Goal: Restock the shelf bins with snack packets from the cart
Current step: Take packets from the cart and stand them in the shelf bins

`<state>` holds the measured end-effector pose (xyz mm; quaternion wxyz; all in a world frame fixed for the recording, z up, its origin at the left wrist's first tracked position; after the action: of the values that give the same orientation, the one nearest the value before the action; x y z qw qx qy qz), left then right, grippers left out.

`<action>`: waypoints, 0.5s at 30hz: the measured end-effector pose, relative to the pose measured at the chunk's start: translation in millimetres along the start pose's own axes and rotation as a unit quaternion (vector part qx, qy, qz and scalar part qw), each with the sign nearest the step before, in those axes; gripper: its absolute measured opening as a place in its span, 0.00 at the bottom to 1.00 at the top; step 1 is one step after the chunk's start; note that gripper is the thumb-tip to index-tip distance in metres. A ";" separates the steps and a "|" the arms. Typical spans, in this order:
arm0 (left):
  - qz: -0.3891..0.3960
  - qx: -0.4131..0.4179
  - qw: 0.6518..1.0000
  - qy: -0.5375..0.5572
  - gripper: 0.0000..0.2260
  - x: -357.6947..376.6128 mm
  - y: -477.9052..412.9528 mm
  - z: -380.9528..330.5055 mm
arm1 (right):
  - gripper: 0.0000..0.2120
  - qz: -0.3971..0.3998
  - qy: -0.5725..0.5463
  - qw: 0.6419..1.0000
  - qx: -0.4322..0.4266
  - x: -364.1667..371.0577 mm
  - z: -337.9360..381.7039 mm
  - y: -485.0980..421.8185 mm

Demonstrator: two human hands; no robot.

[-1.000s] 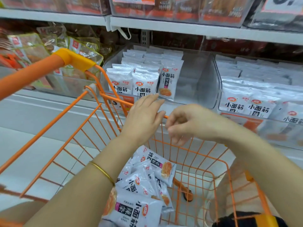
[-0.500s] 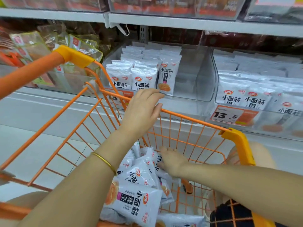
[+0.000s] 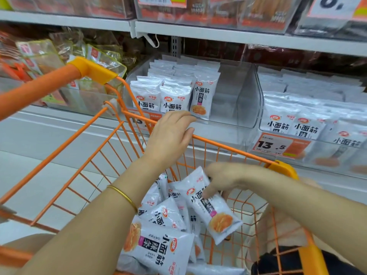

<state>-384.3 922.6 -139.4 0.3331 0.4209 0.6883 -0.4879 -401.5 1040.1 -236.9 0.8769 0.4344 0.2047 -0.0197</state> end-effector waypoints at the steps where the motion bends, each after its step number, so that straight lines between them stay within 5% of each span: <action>1: -0.010 -0.006 1.000 0.001 0.21 -2.5 -0.6 2.6 | 0.09 -0.005 -0.015 0.999 -0.034 -13.9 9.7 16.4; 5: -0.059 -0.049 0.997 0.011 0.20 -13.0 -0.6 14.5 | 0.03 -0.147 -0.125 0.970 -0.145 -83.9 38.8 81.4; 10: -0.026 -0.020 0.999 -0.004 0.22 -5.6 -1.9 11.9 | 0.05 -0.361 -0.256 0.869 -0.223 -170.4 56.7 85.8; 15: 0.043 0.012 0.998 -0.041 0.26 10.7 -2.4 9.3 | 0.06 -0.415 -0.274 0.844 -0.201 -213.3 61.5 22.7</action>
<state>-390.6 916.1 -150.6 0.3763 0.4339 0.6496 -0.4982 -570.9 976.2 -106.4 0.8755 0.1005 0.1162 -0.4582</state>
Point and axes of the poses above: each hand's wrist, its own y-axis away from the middle knuckle, its own x-axis out of the palm, z = x × y, the point moved 8 cm from there along -y, towards the middle knuckle, and after that the axes turned 6 degrees about z, right-handed, at the moved point
